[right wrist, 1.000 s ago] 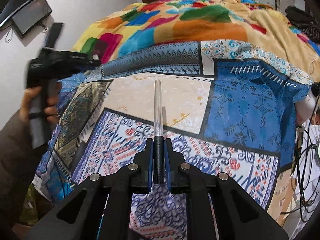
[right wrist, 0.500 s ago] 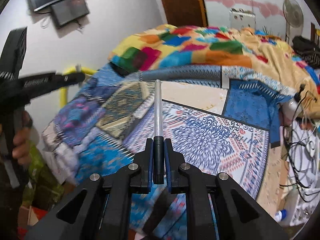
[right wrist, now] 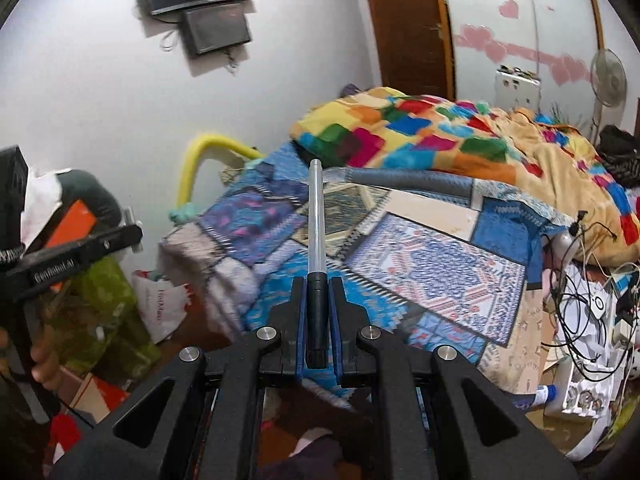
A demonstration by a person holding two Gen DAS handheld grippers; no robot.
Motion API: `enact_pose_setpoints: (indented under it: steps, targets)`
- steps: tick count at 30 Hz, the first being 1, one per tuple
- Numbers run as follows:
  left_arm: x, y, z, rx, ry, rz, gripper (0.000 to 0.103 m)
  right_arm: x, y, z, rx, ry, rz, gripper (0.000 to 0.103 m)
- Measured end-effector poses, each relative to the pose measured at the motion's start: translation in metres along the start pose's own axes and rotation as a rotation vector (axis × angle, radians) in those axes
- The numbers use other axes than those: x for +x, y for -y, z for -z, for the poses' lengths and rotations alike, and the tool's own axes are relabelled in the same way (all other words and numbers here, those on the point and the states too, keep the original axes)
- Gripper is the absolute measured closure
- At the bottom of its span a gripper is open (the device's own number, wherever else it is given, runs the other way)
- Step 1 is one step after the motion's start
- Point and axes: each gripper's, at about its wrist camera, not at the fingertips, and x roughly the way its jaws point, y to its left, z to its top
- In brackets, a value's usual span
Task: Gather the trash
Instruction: 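Carry the white razor with the left tool while the right tool carries the clear tube to the bin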
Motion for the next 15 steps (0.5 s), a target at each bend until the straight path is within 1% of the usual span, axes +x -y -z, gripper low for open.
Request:
enact_pose_setpoints:
  steps: [3, 7, 12, 15]
  targets:
    - [-0.019, -0.017, 0.024, -0.024, 0.002, -0.035, 0.092, -0.005, -0.019, 0.005, -0.031, 0.002, -0.023, 0.093]
    - [-0.028, -0.041, 0.054, -0.055, -0.014, -0.071, 0.092, -0.001, -0.051, 0.014, -0.075, -0.012, -0.068, 0.093]
    - [-0.024, -0.076, 0.092, -0.098, -0.066, -0.098, 0.092, 0.017, -0.089, 0.029, -0.129, -0.058, -0.115, 0.093]
    - [-0.015, -0.091, 0.111, -0.117, -0.101, -0.100, 0.092, 0.034, -0.108, 0.040, -0.153, -0.110, -0.148, 0.093]
